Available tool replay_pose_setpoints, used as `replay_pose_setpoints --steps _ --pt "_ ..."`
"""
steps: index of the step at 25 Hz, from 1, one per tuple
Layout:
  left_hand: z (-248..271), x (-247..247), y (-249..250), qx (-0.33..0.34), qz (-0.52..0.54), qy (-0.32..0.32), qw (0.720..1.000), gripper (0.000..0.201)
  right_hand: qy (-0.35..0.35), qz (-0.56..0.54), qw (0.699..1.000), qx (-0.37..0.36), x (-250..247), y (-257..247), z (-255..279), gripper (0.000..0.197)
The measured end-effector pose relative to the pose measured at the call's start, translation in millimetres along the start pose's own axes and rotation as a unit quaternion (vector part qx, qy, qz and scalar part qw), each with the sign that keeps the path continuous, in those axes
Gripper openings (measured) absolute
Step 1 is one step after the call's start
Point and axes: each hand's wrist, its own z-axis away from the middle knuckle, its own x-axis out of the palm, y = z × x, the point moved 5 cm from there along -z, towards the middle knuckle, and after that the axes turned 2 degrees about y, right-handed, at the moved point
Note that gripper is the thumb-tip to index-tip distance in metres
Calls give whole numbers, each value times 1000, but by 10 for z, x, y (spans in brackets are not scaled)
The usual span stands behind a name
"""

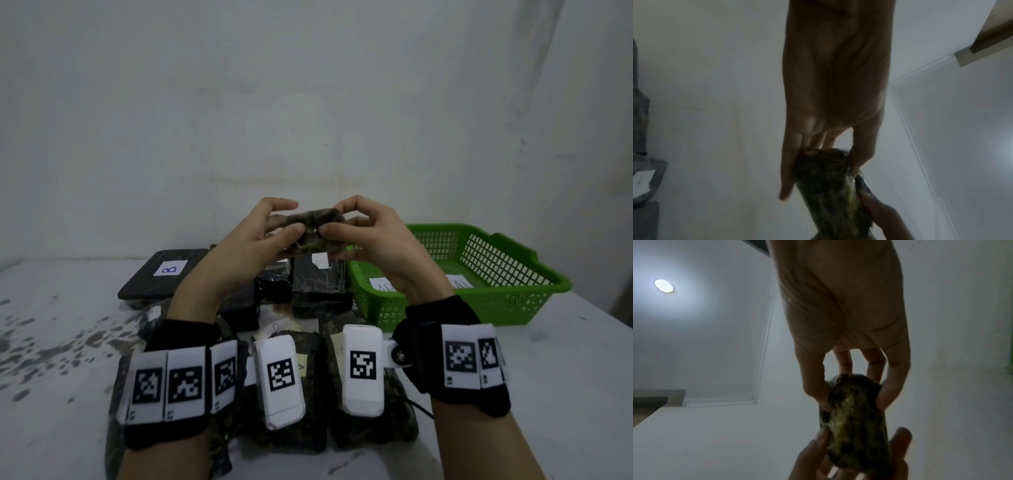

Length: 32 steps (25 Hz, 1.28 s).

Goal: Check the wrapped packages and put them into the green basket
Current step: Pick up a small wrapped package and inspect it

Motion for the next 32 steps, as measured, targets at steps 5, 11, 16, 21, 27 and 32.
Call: replay_pose_setpoints --steps 5,11,16,21,27,32 --pt "27 75 46 -31 64 -14 997 58 -26 42 998 -34 50 -32 9 29" --pt "-14 -59 -10 -26 17 38 999 90 -70 44 995 -55 146 -75 44 34" --pt "-5 45 33 -18 46 -8 999 112 -63 52 995 -58 105 -62 54 32" --pt "7 38 4 -37 24 -14 999 65 -71 10 997 -33 44 -8 16 26" --pt "27 52 62 -20 42 -16 999 49 -71 -7 997 -24 46 -9 3 21" --pt "-3 28 57 -22 6 34 999 23 -45 32 998 -33 49 -15 9 19"
